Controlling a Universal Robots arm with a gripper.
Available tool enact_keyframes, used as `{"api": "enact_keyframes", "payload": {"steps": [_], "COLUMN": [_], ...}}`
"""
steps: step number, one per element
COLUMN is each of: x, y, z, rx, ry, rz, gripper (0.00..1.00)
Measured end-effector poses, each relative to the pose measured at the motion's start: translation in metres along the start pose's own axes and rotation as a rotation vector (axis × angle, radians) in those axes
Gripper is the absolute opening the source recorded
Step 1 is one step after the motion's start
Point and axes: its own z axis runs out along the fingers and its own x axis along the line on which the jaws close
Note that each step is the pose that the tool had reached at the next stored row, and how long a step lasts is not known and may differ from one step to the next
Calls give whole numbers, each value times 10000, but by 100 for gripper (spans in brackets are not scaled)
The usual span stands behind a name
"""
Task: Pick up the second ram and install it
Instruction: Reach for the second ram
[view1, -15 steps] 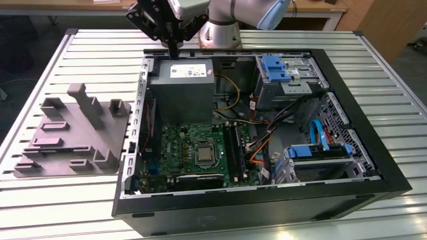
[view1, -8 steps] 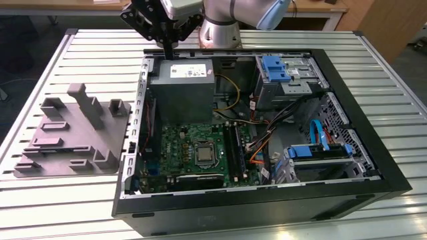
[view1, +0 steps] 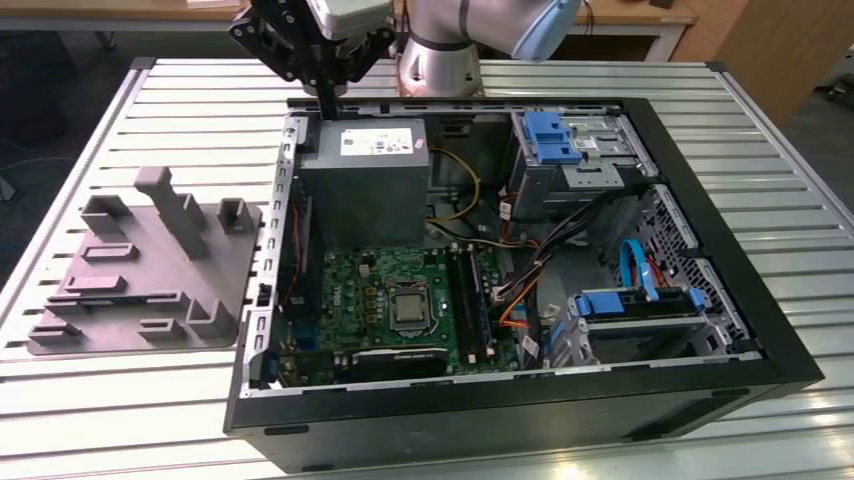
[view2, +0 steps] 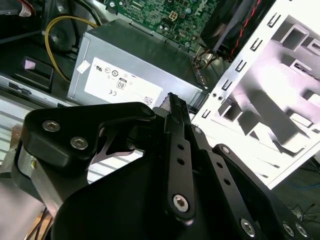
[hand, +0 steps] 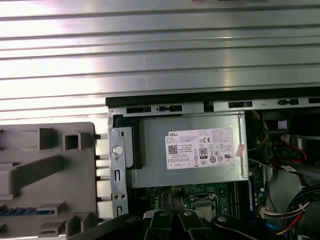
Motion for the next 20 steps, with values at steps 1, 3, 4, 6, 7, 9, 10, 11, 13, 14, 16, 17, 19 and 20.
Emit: {"api": "enact_keyframes", "payload": {"steps": [1,3,4,6,7,9,10,11,13,14,16,17,19,20], "x": [10,32,41,61,73,96,109,121,144,155,179,191,214,226], "y": [-1,-2,-3,-5,-5,-7,-8,-9,-11,-12,-13,-14,-16,-17], "z": [0,-1,-1,-1,-2,-3,-3,-3,-4,-4,-5,-5,-6,-6], "rx": [0,0,0,0,0,1,0,0,1,0,0,0,0,0], "ry": [0,0,0,0,0,0,0,0,0,-1,0,0,0,0], "rz": [0,1,1,1,1,1,1,1,1,0,1,1,1,1], "gripper": [10,10,10,10,10,10,10,10,10,10,10,10,10,10]}}
